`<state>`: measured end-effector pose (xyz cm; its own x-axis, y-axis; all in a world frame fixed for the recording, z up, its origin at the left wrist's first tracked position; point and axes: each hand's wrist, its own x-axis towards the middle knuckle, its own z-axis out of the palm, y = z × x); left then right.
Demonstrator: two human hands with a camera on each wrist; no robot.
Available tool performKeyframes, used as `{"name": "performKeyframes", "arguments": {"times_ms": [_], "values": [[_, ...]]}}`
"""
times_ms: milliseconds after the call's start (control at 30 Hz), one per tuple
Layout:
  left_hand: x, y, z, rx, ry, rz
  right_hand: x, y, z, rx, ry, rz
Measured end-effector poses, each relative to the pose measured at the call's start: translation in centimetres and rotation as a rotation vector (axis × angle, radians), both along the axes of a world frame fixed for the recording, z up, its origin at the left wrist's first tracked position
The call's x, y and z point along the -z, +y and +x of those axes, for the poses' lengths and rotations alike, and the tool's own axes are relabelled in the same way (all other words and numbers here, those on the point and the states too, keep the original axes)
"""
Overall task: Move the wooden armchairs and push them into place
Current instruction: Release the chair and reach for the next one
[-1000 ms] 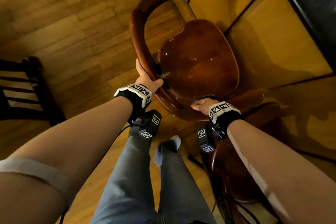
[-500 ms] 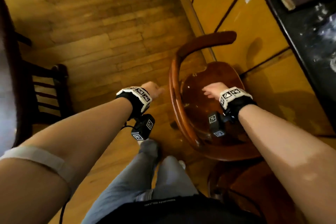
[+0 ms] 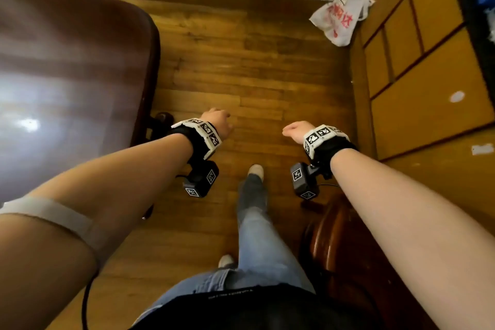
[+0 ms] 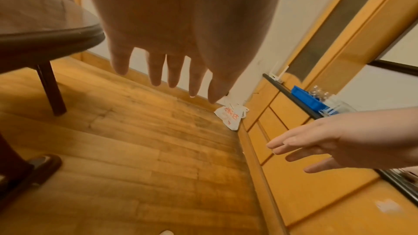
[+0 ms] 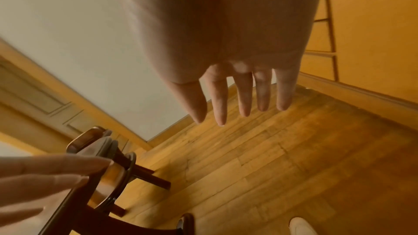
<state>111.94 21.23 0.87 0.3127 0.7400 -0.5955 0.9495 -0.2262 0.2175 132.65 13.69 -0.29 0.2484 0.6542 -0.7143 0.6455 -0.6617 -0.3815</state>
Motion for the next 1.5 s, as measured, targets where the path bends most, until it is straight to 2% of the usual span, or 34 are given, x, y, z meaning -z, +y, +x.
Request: {"name": "performKeyframes", "arguments": {"times_ms": [133,400,667,900,1033,1300,1400,1500], "values": [[-0.7,9.1,1.9,-0.059,-0.007,0.035,-0.3,10.2,2.0,-0.147,-0.062,-0.022],[-4.1,27.2,5.3,-0.252,-0.040,0.044,-3.7,33.5,5.7,-0.388,-0.128,-0.025],[-2.8,45.0,2.6,-0.489,-0.029,0.041,-3.9,54.6,1.4,-0.610,-0.113,-0.006],[-3.1,63.3,-1.0,-0.630,-0.044,0.042,-6.1,74.5,-0.3,-0.658,-0.124,0.060],[-3.6,70.9,-2.7,-0.692,-0.040,0.047,-6.2,83.4,-0.9,-0.686,-0.139,0.068],[-1.4,85.6,-7.6,-0.928,-0.049,0.043,-4.0,102.5,-7.1,-0.898,-0.164,0.010],[-0.6,90.5,-10.3,-1.096,-0.059,0.064,-3.5,110.9,-11.5,-1.034,-0.173,0.033],[0.1,93.1,-12.6,-1.285,-0.085,0.061,-3.3,116.7,-16.1,-1.170,-0.158,0.022]]}}
